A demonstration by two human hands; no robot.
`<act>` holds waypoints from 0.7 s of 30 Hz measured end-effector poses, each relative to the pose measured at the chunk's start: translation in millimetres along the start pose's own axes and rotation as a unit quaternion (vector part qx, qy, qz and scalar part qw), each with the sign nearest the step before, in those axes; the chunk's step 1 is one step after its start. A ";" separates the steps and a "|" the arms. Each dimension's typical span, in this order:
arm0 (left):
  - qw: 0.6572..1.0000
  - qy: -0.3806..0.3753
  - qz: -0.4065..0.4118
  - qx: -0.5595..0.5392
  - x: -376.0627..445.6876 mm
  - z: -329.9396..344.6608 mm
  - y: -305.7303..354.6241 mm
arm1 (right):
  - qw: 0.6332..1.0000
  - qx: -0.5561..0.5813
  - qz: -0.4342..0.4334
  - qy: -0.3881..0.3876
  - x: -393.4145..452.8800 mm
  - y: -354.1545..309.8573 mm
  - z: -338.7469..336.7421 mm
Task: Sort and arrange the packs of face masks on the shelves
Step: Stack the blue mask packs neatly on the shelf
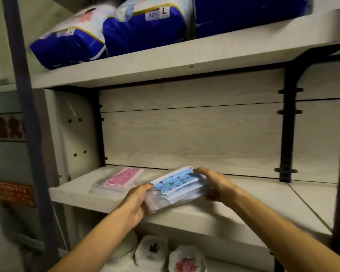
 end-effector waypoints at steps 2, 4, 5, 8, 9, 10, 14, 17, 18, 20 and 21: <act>0.999 0.027 0.006 -0.020 29.9 2.8 3.0 | 1.000 -0.002 0.009 0.010 38.4 -1.7 8.2; 0.999 0.042 0.033 0.010 52.2 7.6 2.7 | 1.000 -0.019 0.001 0.012 71.7 -2.0 16.1; 0.997 0.047 0.049 0.028 60.3 8.6 0.2 | 0.999 -0.037 -0.004 0.015 84.4 -3.7 18.5; 0.996 -0.001 0.065 0.054 62.7 10.5 -5.1 | 0.996 -0.089 -0.015 0.008 107.5 -7.8 28.3; 0.996 -0.029 0.057 0.064 61.3 10.7 -5.8 | 0.994 -0.104 -0.018 0.004 112.7 -9.4 31.1; 0.994 -0.054 0.055 0.081 62.2 8.0 -5.7 | 0.992 -0.121 -0.021 -0.002 117.2 -11.3 34.2; 0.967 -0.109 0.059 0.220 64.4 -10.8 10.0 | 0.981 -0.189 -0.032 -0.031 133.9 -14.4 50.4; 0.884 -0.162 0.066 0.434 73.1 -24.6 28.1 | 0.968 -0.247 -0.043 -0.023 142.7 -18.5 60.0; 0.848 -0.170 0.083 0.495 75.9 -26.1 36.8 | 0.967 -0.249 -0.047 -0.016 143.9 -20.5 62.4; 0.803 -0.163 0.122 0.560 88.8 -27.7 54.1 | 0.967 -0.250 -0.048 -0.005 147.9 -21.9 64.9; 0.805 -0.155 0.123 0.560 96.7 -27.1 59.0 | 0.966 -0.255 -0.048 -0.002 148.7 -22.2 66.2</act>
Point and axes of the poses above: each hand's wrist, its own x-axis towards the middle knuckle, its own z-axis out of the palm, y = z × x, the point moved 6 cm from there along x, towards the middle knuckle, and after that the axes turned 10 degrees about -x, right-handed, at the moved point
